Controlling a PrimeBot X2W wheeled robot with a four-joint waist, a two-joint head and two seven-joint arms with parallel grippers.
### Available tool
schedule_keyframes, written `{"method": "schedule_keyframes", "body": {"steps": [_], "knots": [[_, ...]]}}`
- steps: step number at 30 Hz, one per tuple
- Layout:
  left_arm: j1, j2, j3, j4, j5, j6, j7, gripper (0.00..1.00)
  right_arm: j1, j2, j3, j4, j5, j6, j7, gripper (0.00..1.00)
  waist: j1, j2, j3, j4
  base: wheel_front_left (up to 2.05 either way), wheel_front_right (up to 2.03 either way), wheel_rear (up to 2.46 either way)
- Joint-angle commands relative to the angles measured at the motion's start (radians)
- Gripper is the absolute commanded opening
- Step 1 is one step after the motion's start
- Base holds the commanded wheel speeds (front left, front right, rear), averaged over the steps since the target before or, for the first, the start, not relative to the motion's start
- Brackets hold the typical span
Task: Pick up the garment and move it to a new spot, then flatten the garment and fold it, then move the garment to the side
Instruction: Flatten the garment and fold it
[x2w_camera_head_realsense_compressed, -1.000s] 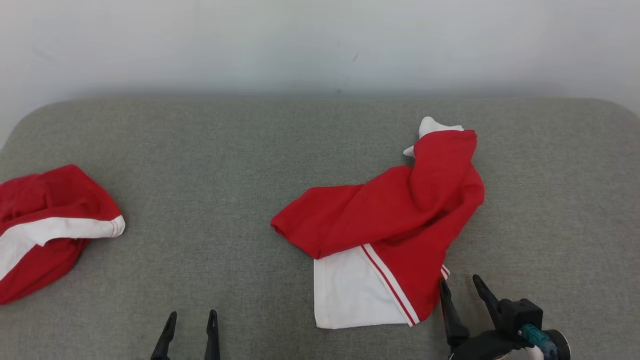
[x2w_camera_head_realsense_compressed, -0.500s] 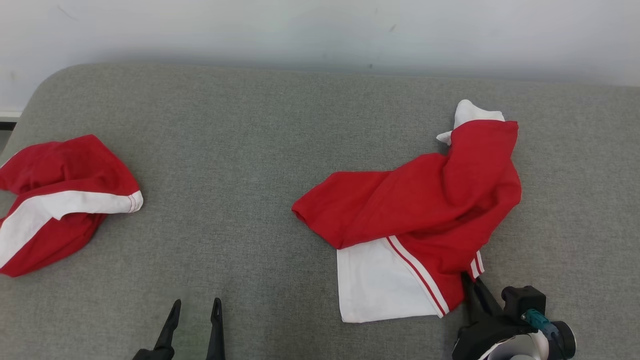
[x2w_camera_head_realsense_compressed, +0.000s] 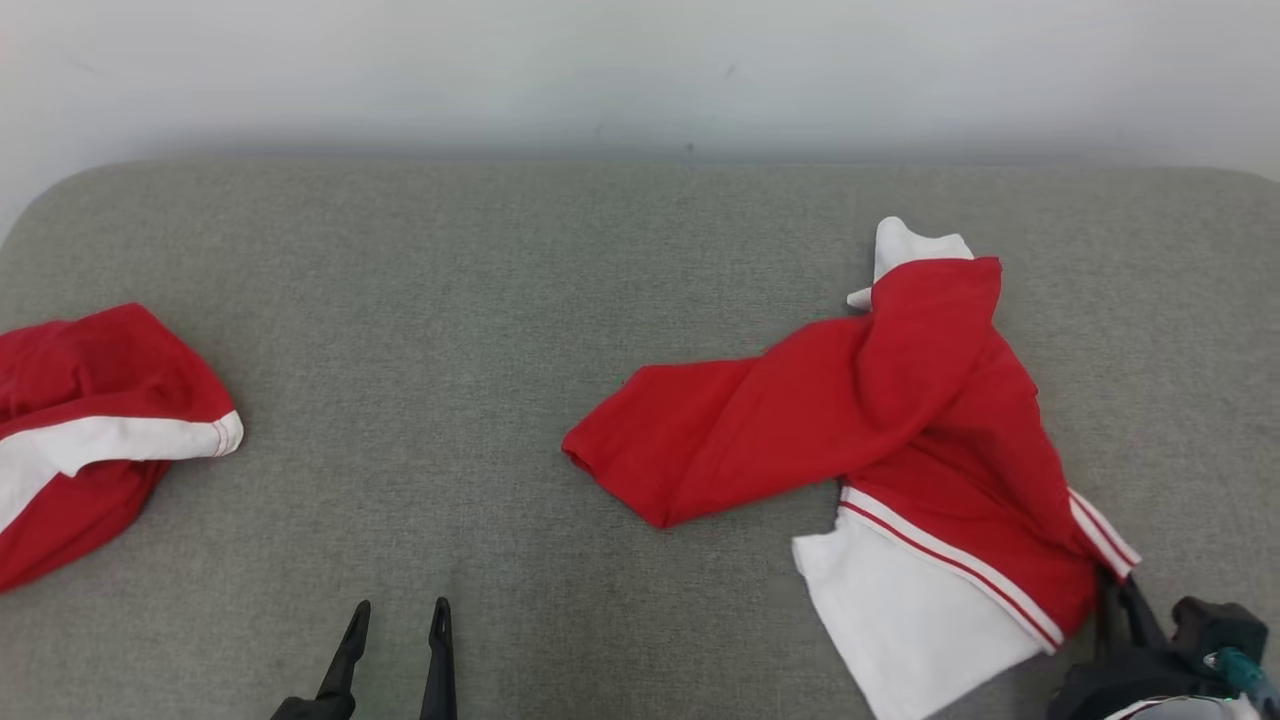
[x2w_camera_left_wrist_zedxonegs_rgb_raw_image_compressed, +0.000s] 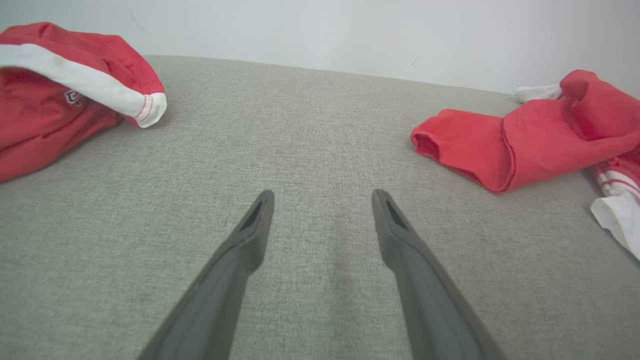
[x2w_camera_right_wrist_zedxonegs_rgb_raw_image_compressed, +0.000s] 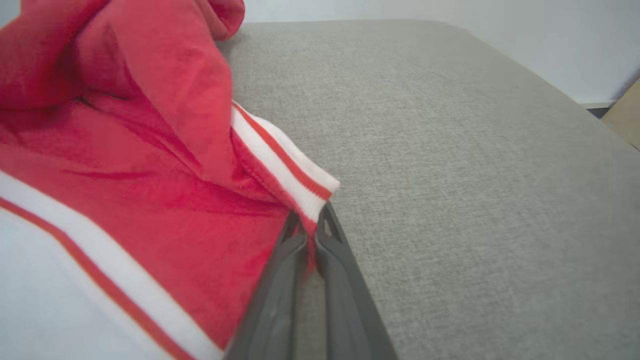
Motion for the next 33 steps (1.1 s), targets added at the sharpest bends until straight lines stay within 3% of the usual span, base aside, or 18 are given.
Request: {"method": "schedule_keyframes", "body": {"steps": [1,2,9,17,26,33], "knots": [[0.002,-0.001,0.001,0.003,-0.008,0.003,-0.003,1.00,0.000,-0.004,-0.006,-0.010,-0.005,-0.003,-0.001,0.93,-0.0001,-0.0001,-0.008,-0.010,0.00,0.00,0.00],[0.003,-0.001,0.002,0.005,-0.007,0.000,-0.003,1.00,-0.002,0.002,-0.016,-0.017,-0.011,-0.003,-0.001,1.00,-0.0001,-0.0001,-0.011,-0.014,0.00,0.00,0.00],[0.021,-0.001,0.011,0.015,-0.005,-0.004,-0.003,1.00,0.024,0.041,-0.014,-0.132,-0.028,-0.003,0.000,1.00,-0.0001,-0.0001,-0.053,-0.039,0.00,0.00,0.00],[0.057,-0.001,0.019,0.015,0.000,-0.007,-0.003,1.00,0.091,0.059,0.099,-0.228,0.012,-0.003,-0.001,1.00,-0.0001,-0.0001,-0.113,-0.078,0.00,0.00,0.00],[0.068,-0.001,0.004,0.021,0.009,-0.018,-0.003,1.00,0.148,0.061,0.251,-0.224,0.085,-0.003,-0.001,1.00,-0.0001,-0.0001,-0.140,-0.110,0.00,0.00,0.00],[0.041,-0.001,-0.028,0.020,0.010,-0.023,-0.003,1.00,0.144,0.061,0.281,-0.223,0.090,-0.003,-0.001,1.00,-0.0001,-0.0001,-0.109,-0.134,0.00,0.00,0.00]]}}
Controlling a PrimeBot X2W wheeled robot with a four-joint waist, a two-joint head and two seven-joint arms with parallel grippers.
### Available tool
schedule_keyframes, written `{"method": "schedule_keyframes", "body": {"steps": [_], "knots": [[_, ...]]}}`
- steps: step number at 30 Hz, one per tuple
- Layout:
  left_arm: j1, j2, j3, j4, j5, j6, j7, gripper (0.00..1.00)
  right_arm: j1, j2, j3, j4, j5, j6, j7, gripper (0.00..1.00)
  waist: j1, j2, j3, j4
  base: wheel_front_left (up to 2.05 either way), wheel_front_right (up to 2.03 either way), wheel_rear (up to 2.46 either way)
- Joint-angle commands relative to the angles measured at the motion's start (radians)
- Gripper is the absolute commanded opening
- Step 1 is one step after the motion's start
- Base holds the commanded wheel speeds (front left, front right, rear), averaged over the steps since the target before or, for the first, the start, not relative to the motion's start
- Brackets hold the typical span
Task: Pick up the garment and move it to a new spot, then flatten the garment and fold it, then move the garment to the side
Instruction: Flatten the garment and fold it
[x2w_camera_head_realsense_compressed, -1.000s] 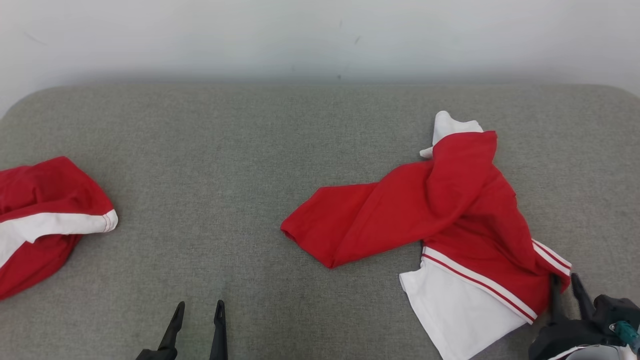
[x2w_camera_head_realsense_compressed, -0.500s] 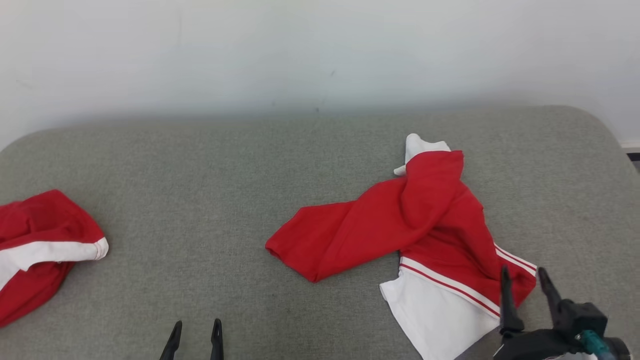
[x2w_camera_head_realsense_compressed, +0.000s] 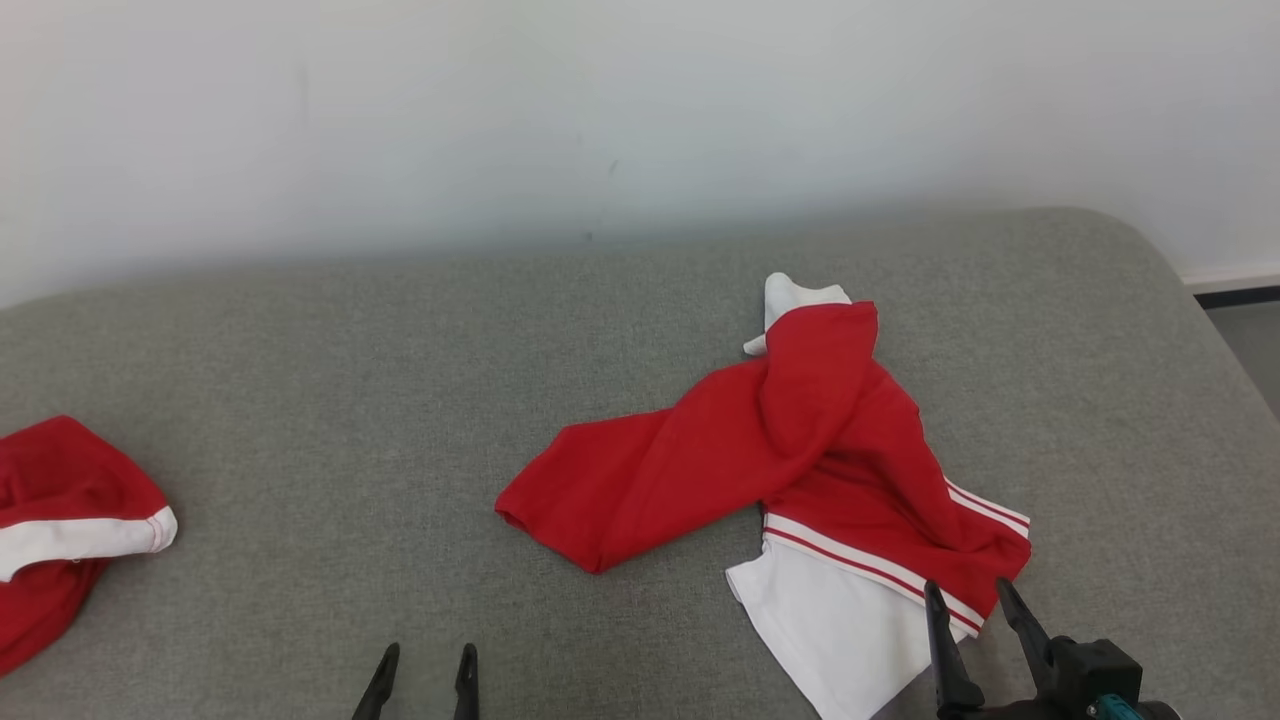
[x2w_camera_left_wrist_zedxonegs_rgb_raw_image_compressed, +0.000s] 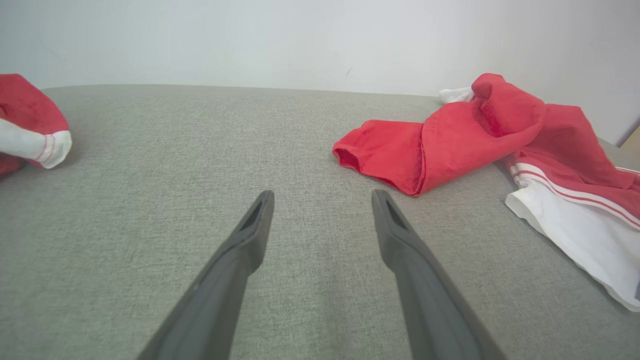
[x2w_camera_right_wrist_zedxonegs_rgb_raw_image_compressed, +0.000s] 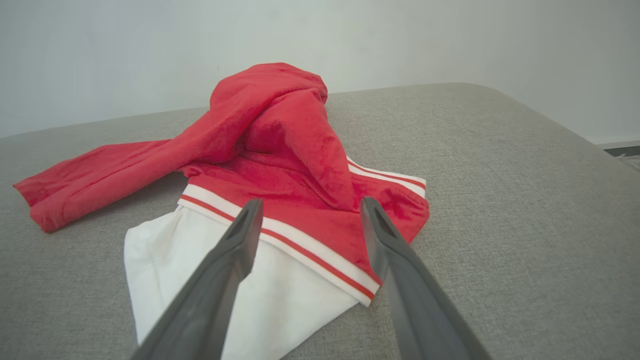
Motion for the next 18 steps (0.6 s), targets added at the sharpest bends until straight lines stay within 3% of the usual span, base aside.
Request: {"method": "schedule_keyframes", "body": {"steps": [1,12,18], "knots": [[-0.022,-0.001,-0.012,0.001,0.007,-0.005,-0.003,1.00,-0.008,0.001,0.003,-0.007,0.003,-0.002,-0.001,1.00,0.0001,0.0000,0.027,-0.011,0.00,0.00,0.00],[-0.249,0.000,-0.156,0.074,0.013,-0.048,-0.003,1.00,-0.073,0.002,0.038,-0.031,0.011,-0.002,-0.001,1.00,0.0001,0.0000,0.149,-0.030,0.00,0.00,0.00],[-0.414,0.000,-0.263,0.265,-0.032,-0.069,-0.004,1.00,-0.106,0.001,0.071,-0.025,0.025,-0.002,-0.001,1.00,0.0001,0.0000,0.186,-0.057,0.00,0.00,0.00]]}}
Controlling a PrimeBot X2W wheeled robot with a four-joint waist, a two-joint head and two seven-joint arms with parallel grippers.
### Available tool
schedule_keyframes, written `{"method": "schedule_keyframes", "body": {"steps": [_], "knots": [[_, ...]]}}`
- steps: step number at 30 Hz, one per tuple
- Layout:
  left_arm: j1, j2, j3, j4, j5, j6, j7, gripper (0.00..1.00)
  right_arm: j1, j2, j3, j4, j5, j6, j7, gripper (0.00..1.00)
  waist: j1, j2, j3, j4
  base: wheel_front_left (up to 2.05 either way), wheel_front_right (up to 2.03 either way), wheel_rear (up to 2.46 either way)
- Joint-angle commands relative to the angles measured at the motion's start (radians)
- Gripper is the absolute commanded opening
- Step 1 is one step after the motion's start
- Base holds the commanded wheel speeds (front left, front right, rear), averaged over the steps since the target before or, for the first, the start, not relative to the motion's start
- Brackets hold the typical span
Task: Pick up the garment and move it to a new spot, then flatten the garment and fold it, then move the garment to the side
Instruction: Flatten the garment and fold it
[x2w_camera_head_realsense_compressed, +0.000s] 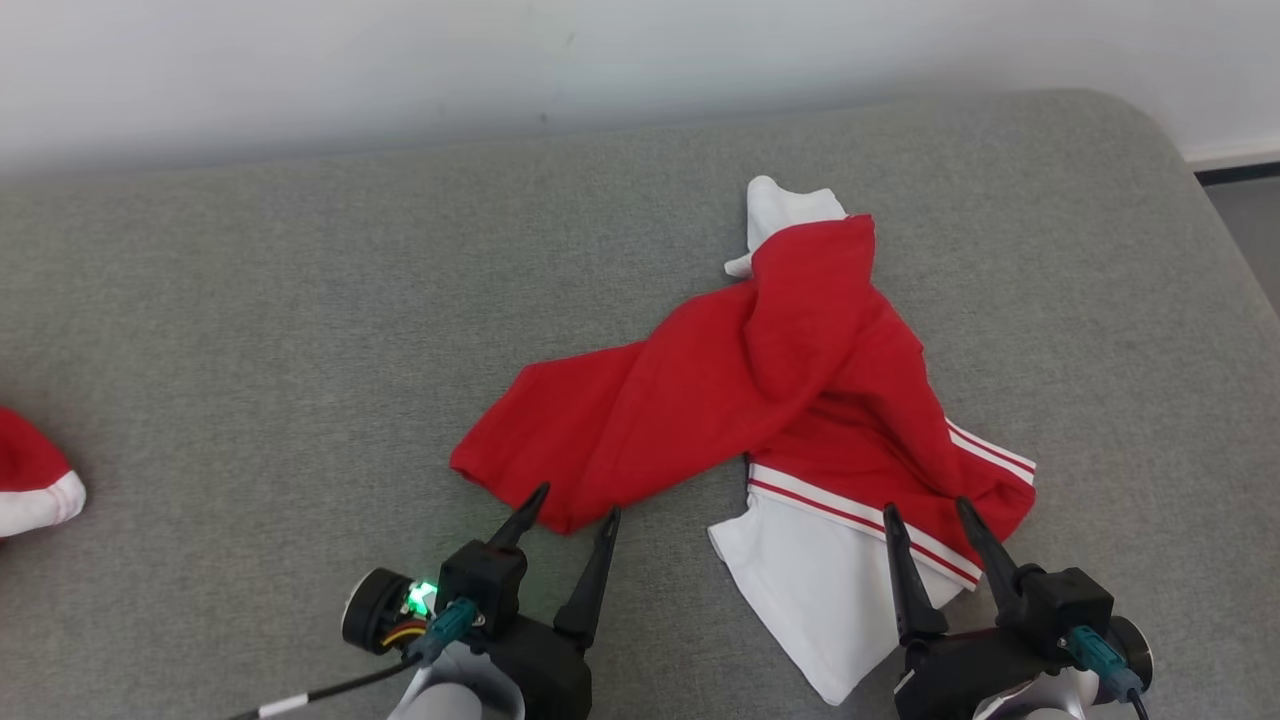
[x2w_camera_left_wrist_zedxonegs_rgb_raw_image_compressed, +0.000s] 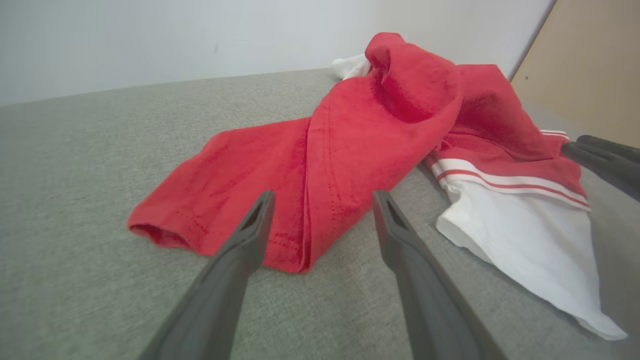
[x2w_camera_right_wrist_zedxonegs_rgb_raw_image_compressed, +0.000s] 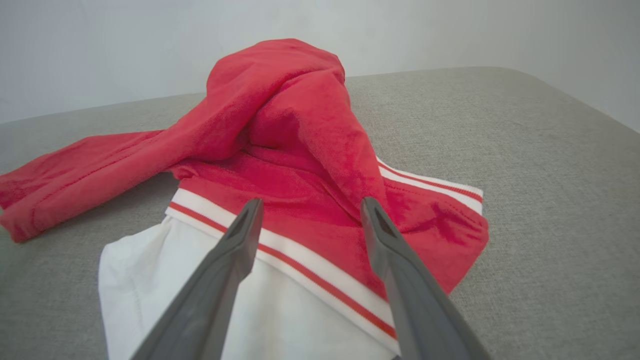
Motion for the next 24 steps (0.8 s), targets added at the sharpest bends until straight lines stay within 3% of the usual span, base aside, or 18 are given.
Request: {"method": "schedule_keyframes", "body": {"steps": [1,7,12,13,14,19,24], "knots": [[-0.030,0.002,-0.008,0.021,-0.007,0.000,-0.003,1.00,-0.009,0.001,0.005,0.000,0.006,-0.002,-0.001,1.00,-0.0002,-0.0001,0.023,-0.022,0.00,0.00,0.00],[-0.102,0.001,-0.034,0.165,-0.023,0.004,-0.003,1.00,-0.016,0.002,0.001,0.000,0.016,-0.002,-0.001,1.00,-0.0002,-0.0001,0.041,-0.035,0.00,0.00,0.00],[-0.122,0.001,-0.053,0.184,-0.038,0.001,-0.003,0.98,-0.019,0.002,-0.001,-0.001,0.021,-0.002,-0.001,1.00,-0.0002,-0.0001,0.050,-0.032,0.00,0.00,0.00],[-0.126,0.001,-0.057,0.181,-0.033,0.001,-0.003,0.34,-0.021,0.002,0.001,0.000,0.021,-0.002,-0.001,1.00,-0.0002,-0.0001,0.051,-0.030,0.00,0.00,0.00],[-0.126,0.001,-0.061,0.178,-0.029,-0.001,-0.003,0.00,-0.022,0.002,0.003,0.001,0.023,-0.002,-0.001,1.00,-0.0002,-0.0001,0.051,-0.029,0.00,0.00,0.00],[-0.108,0.001,-0.046,0.104,-0.008,-0.004,-0.003,0.00,-0.023,0.001,0.008,0.010,0.030,-0.002,-0.001,1.00,-0.0002,-0.0001,0.034,-0.021,0.00,0.00,0.00],[-0.073,0.004,-0.033,-0.099,-0.006,-0.007,-0.003,0.00,0.005,0.001,-0.020,0.022,0.024,-0.002,-0.001,1.00,-0.0002,-0.0001,-0.007,0.003,0.00,0.00,0.00]]}}
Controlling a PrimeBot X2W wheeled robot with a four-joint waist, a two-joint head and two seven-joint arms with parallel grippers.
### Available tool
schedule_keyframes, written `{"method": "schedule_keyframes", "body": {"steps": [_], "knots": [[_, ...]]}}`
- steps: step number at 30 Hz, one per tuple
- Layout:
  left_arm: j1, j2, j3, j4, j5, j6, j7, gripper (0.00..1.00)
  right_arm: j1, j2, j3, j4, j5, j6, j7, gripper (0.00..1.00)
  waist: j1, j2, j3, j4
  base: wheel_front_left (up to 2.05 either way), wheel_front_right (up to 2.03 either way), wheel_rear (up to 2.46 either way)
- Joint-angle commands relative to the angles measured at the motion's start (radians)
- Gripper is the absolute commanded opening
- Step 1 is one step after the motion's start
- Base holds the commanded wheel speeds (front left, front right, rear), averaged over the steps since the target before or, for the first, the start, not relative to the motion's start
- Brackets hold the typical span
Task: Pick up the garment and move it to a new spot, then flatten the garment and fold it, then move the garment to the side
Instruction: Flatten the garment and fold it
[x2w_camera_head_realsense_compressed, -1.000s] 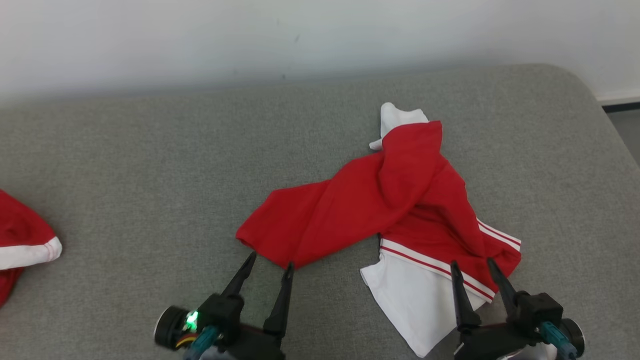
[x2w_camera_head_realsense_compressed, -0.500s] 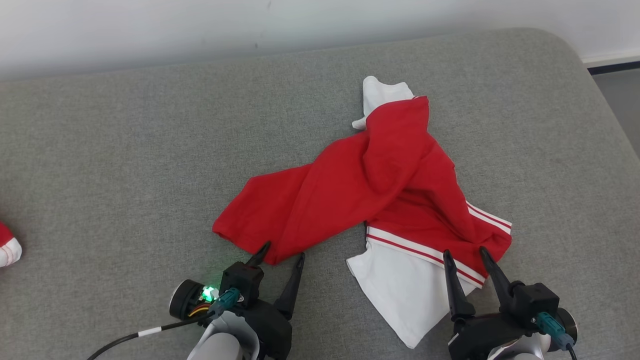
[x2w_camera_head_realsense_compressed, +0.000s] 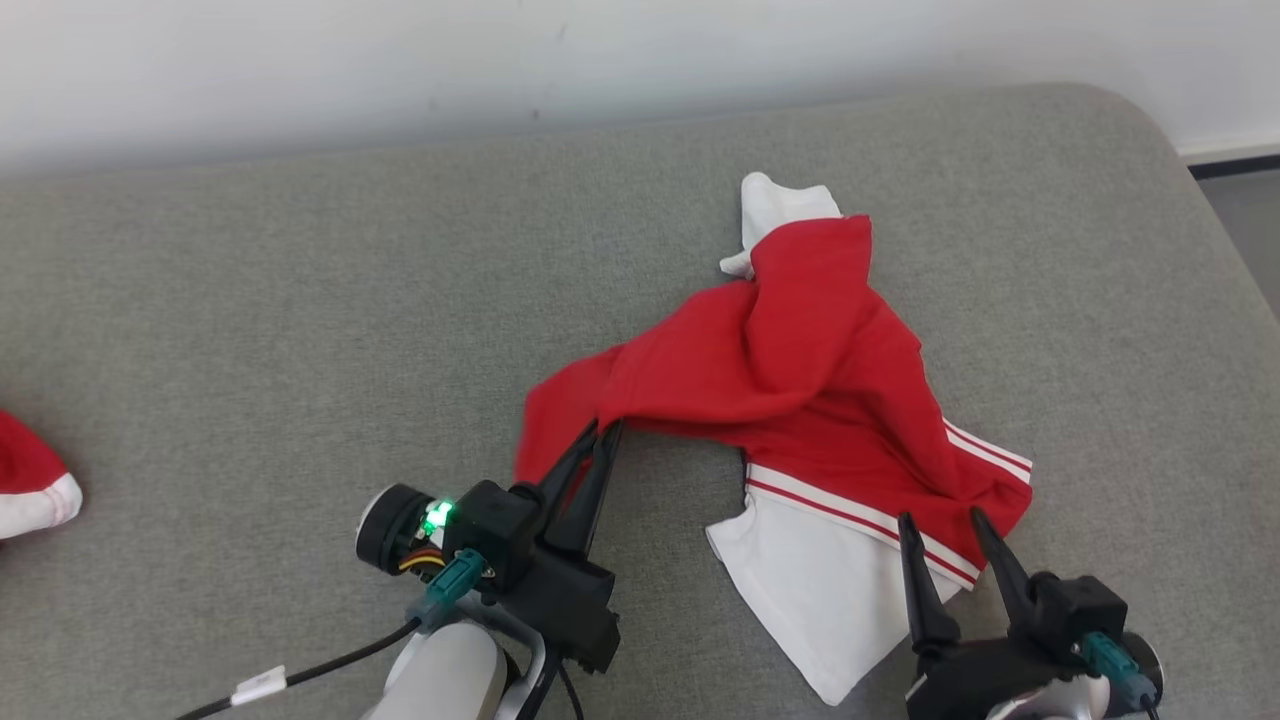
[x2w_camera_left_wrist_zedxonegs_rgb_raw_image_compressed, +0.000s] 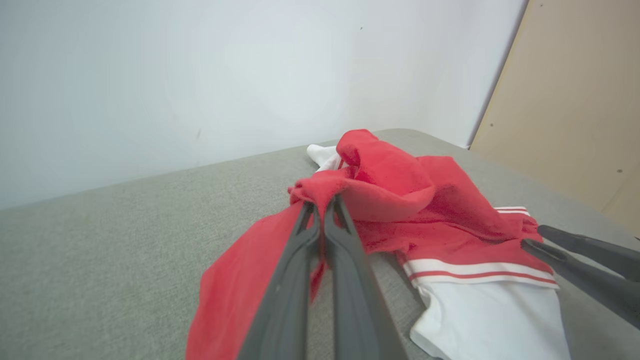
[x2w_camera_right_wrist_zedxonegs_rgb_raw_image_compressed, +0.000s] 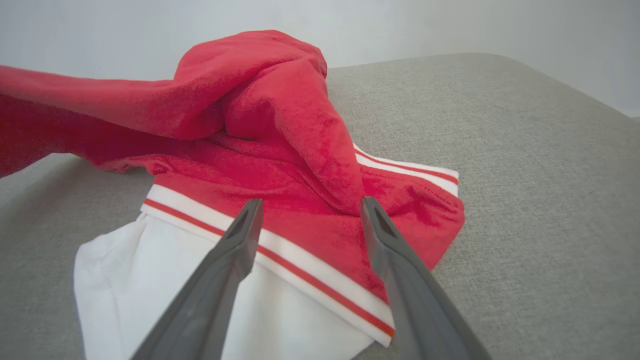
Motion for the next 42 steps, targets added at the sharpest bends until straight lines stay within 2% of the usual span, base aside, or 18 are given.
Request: {"method": "schedule_keyframes", "body": {"steps": [1,6,10,14,23,24,25,26,30,36,39,42], "knots": [[0.017,0.007,0.002,-0.040,0.007,-0.001,-0.003,0.00,0.021,0.002,-0.006,0.007,-0.001,-0.002,0.000,1.00,-0.0001,-0.0001,-0.031,0.022,0.00,0.00,0.00],[-0.015,0.017,-0.004,-0.186,-0.004,-0.001,-0.003,0.00,0.048,0.002,-0.004,0.027,0.013,-0.002,0.000,1.00,-0.0001,-0.0001,-0.077,0.050,0.00,0.00,0.00],[-0.039,0.031,-0.007,-0.193,-0.023,0.000,-0.003,0.00,0.053,0.002,0.004,0.038,0.029,-0.002,0.000,1.00,-0.0001,-0.0001,-0.091,0.062,0.00,0.00,0.00],[-0.066,0.047,0.014,-0.131,-0.028,0.000,-0.003,0.00,0.043,0.002,0.016,0.038,0.036,-0.002,0.000,1.00,-0.0001,-0.0001,-0.076,0.058,0.00,0.00,0.00],[-0.184,0.140,0.117,0.181,0.014,0.015,-0.003,0.00,-0.016,0.002,0.015,0.021,0.024,-0.002,0.000,1.00,-0.0001,-0.0001,0.063,0.000,0.00,0.00,0.00],[-0.195,0.148,0.123,0.228,0.017,0.018,-0.003,0.18,-0.020,0.001,0.014,0.019,0.024,-0.002,0.000,1.00,-0.0001,-0.0001,0.073,-0.005,0.00,0.00,0.00],[-0.209,0.152,0.133,0.265,0.013,0.025,-0.003,0.49,-0.026,0.002,0.014,0.019,0.024,-0.002,0.000,1.00,-0.0001,-0.0001,0.085,-0.009,0.00,0.00,0.00],[-0.225,0.159,0.142,0.293,0.015,0.030,-0.003,1.00,-0.032,0.002,0.015,0.018,0.023,-0.002,0.000,1.00,-0.0001,-0.0001,0.093,-0.013,0.00,0.00,0.00],[-0.241,0.177,0.181,0.329,0.032,0.071,-0.003,1.00,-0.043,0.001,0.005,0.014,0.016,-0.002,0.000,1.00,-0.0001,-0.0001,0.105,-0.017,0.00,0.00,0.00],[-0.175,0.181,0.244,0.254,0.061,0.145,-0.003,1.00,-0.034,0.002,-0.002,0.011,0.009,-0.002,0.000,1.00,-0.0001,-0.0001,0.064,0.008,0.00,0.00,0.00],[-0.119,0.165,0.277,0.198,0.067,0.169,-0.003,1.00,-0.022,0.002,0.004,0.014,0.011,-0.002,0.000,1.00,-0.0001,-0.0001,0.032,0.023,0.00,0.00,0.00],[-0.048,0.153,0.309,0.132,0.070,0.174,-0.003,1.00,-0.006,0.001,0.007,0.020,0.010,-0.002,0.000,1.00,-0.0001,-0.0001,-0.004,0.036,0.00,0.00,0.00]]}}
